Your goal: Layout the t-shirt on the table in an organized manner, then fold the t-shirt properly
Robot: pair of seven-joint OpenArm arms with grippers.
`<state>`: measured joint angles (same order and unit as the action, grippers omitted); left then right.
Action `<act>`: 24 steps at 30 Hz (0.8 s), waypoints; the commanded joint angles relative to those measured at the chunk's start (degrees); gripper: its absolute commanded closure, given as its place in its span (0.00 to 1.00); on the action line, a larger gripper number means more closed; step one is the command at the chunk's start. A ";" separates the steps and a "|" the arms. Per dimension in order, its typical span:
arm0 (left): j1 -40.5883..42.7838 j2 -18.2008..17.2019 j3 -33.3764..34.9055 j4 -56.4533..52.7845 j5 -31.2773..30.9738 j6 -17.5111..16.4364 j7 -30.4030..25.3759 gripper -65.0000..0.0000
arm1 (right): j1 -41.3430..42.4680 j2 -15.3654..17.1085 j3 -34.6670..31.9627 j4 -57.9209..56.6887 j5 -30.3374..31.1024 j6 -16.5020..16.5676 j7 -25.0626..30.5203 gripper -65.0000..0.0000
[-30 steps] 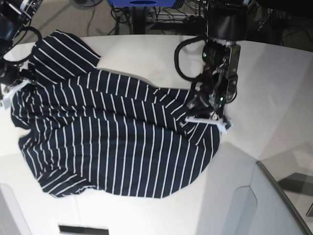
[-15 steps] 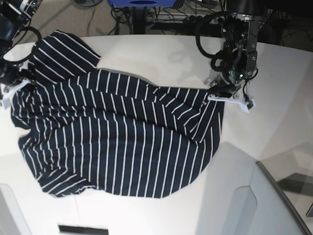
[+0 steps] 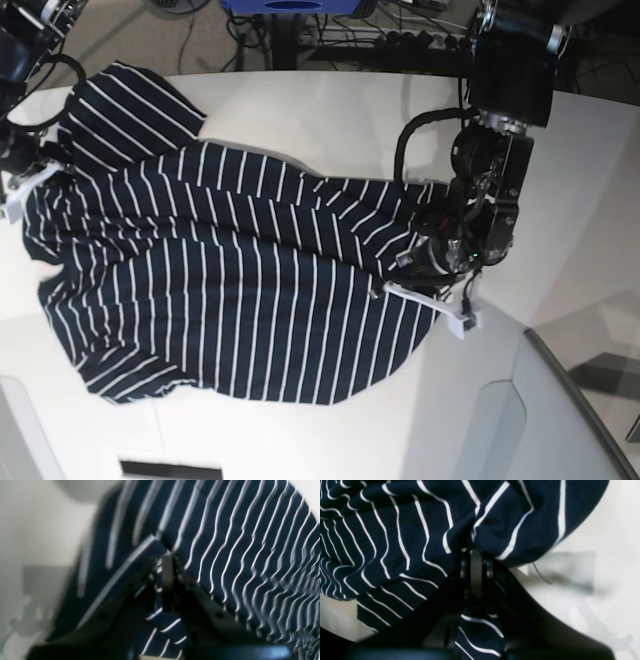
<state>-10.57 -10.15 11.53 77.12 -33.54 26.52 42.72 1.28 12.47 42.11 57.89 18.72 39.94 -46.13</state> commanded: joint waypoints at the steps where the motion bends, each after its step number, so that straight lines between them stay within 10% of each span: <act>1: -2.40 -0.70 1.00 -0.95 0.26 1.04 -0.83 0.89 | 0.44 0.85 0.05 0.53 -0.21 0.06 -0.24 1.00; 9: -6.97 -0.62 8.91 -6.40 0.26 8.77 -1.18 0.46 | 0.35 0.85 0.22 0.53 -0.21 0.06 -0.24 1.00; 24: -9.52 2.72 9.44 -10.09 11.87 8.69 -1.27 0.44 | 0.35 0.76 0.22 0.53 -0.21 0.06 -0.24 1.00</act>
<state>-18.72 -7.38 21.12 66.13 -22.33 35.11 42.33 1.23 12.47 42.15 57.89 18.87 39.94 -46.13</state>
